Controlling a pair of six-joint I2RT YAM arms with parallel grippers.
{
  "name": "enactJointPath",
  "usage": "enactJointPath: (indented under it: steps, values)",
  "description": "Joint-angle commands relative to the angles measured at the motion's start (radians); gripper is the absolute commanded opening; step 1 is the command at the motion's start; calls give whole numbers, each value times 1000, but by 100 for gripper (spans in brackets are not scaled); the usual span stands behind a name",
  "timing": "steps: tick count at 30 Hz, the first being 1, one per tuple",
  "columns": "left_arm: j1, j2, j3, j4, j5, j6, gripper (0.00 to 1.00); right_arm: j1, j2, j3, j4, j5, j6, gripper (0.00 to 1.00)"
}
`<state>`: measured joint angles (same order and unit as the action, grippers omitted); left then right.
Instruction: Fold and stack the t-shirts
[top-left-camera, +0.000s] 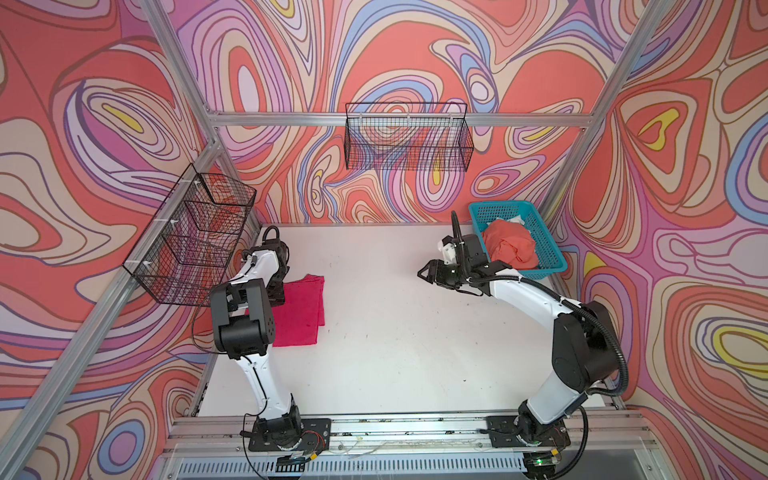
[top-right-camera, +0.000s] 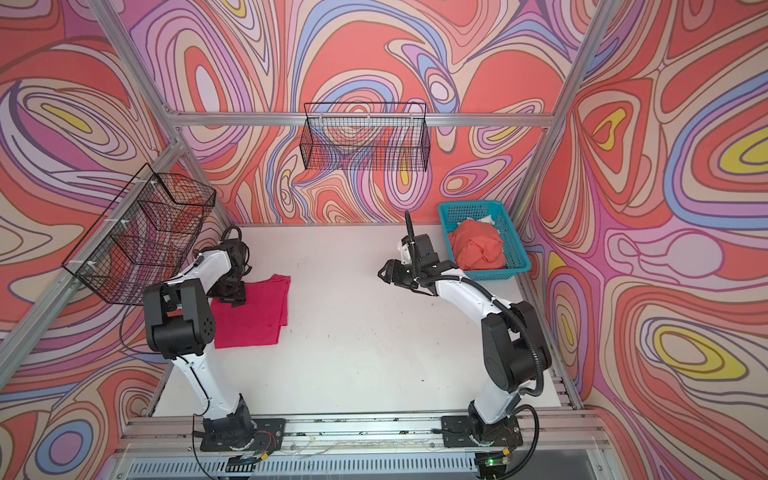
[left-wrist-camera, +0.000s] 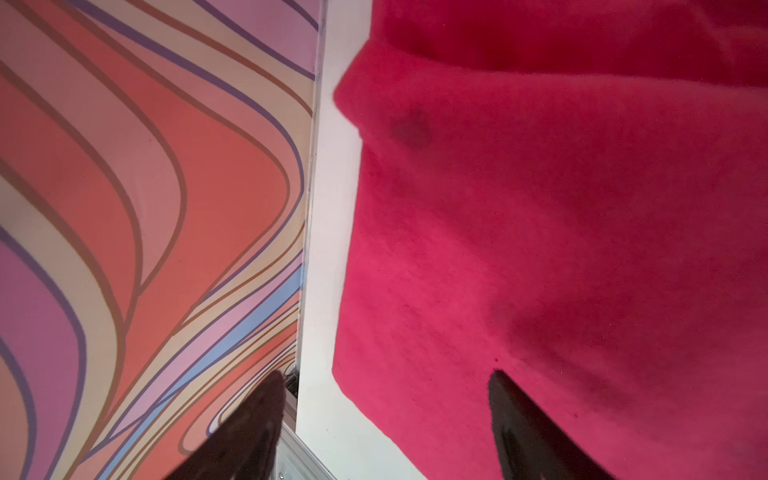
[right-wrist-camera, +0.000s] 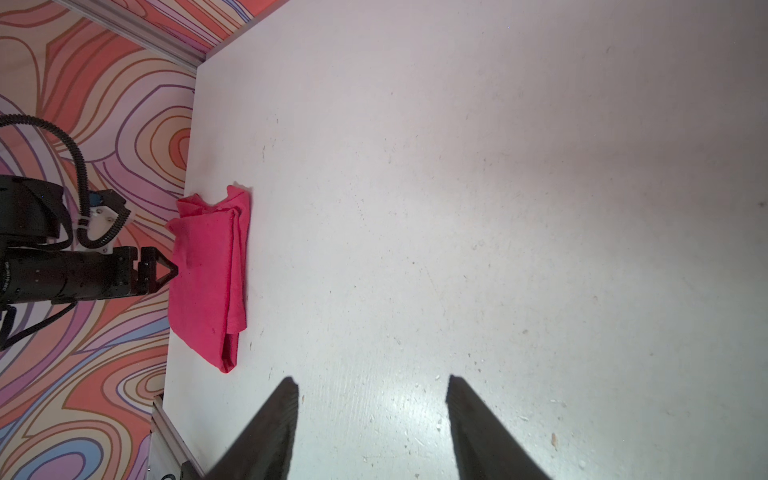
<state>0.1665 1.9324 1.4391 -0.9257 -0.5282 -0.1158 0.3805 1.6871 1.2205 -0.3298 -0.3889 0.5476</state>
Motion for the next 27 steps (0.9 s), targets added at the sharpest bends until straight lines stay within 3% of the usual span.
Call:
enactJointPath:
  steps: [1, 5, 8, 14, 21, 27]
  values:
    - [-52, -110, -54, 59, 46, 8, 89, -4, -7, -13, -7, 18, -23, 61]
    - [-138, -235, -167, 210, 118, 49, 92, -4, -23, -24, -23, 83, -67, 62]
    - [-167, -355, -265, 333, 246, 47, 94, -12, -52, -51, -23, 162, -118, 63]
    - [-179, -587, -501, 637, 413, 11, 99, -51, -130, -150, 63, 341, -241, 78]
    - [-180, -687, -711, 912, 441, -5, 100, -137, -141, -270, 280, 569, -390, 97]
    - [-184, -758, -965, 1275, 410, 71, 100, -212, -120, -453, 642, 683, -446, 98]
